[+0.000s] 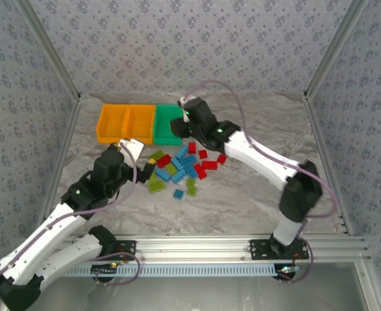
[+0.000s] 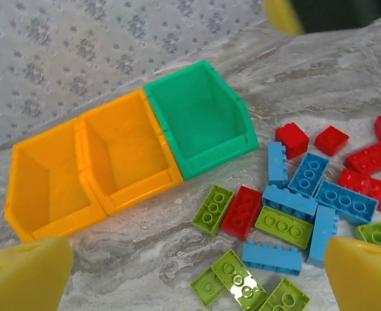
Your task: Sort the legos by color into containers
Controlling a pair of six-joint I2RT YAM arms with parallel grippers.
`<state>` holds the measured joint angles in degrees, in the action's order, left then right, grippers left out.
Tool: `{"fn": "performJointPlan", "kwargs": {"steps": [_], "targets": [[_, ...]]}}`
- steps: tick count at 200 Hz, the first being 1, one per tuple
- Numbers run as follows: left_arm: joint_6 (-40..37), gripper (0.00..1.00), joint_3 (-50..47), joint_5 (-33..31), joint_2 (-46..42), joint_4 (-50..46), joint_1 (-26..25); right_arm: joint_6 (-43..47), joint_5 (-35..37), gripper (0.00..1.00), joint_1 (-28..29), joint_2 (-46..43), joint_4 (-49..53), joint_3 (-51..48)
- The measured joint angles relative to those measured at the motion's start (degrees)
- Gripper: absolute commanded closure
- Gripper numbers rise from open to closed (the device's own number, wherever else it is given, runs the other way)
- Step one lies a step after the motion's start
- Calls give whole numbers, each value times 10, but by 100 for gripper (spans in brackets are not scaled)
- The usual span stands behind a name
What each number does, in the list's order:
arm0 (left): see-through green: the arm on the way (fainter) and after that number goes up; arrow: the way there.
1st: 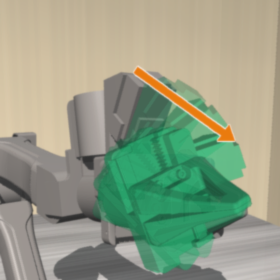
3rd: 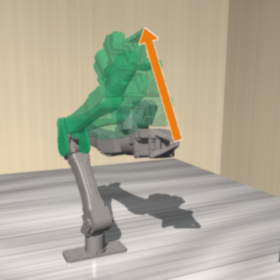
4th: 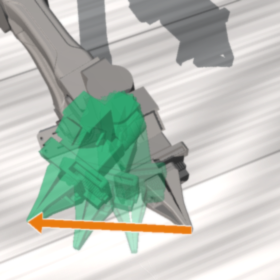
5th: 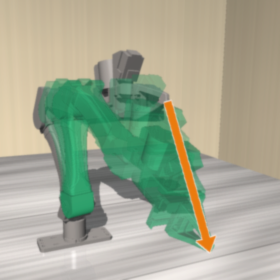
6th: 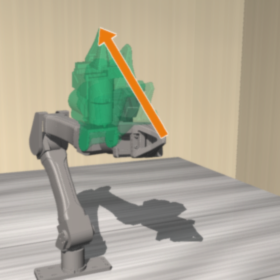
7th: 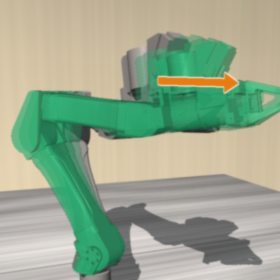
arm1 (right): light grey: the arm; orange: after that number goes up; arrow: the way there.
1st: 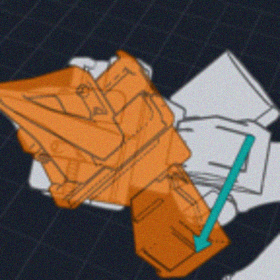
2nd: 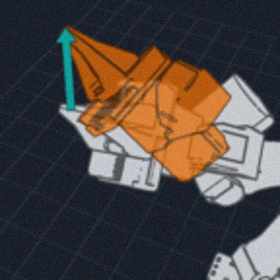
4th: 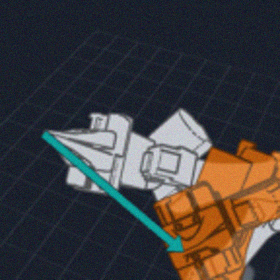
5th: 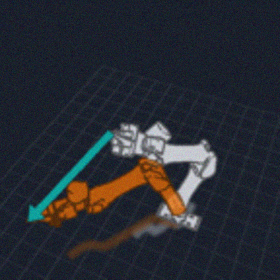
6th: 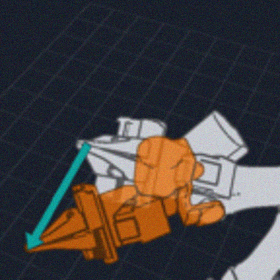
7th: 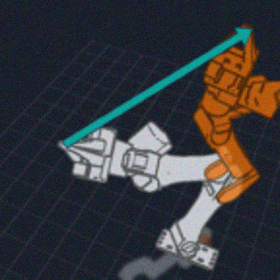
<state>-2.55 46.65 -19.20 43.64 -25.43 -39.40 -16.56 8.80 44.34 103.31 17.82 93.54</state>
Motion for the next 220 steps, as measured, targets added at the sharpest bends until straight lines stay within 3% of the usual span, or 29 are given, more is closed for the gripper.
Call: {"fn": "performJointPlan", "kwargs": {"steps": [38,57,84,125,167,194,220], "targets": [[31,1,2,-18,15,-10,0,55,32,57,-5,239,16,228],[37,1,2,-25,15,-11,0,72,35,51,-9,320,40,300],[38,1,2,-39,14,-14,0,89,25,36,-17,365,73,337],[37,1,2,-63,14,-14,0,96,12,32,-28,369,110,375],[47,1,2,-108,14,-17,1,95,2,32,-30,283,173,340],[120,1,42,-123,34,-84,23,82,-37,22,-29,88,192,167],[201,1,85,-94,77,-119,35,63,-82,13,-18,-133,189,-9]]}}
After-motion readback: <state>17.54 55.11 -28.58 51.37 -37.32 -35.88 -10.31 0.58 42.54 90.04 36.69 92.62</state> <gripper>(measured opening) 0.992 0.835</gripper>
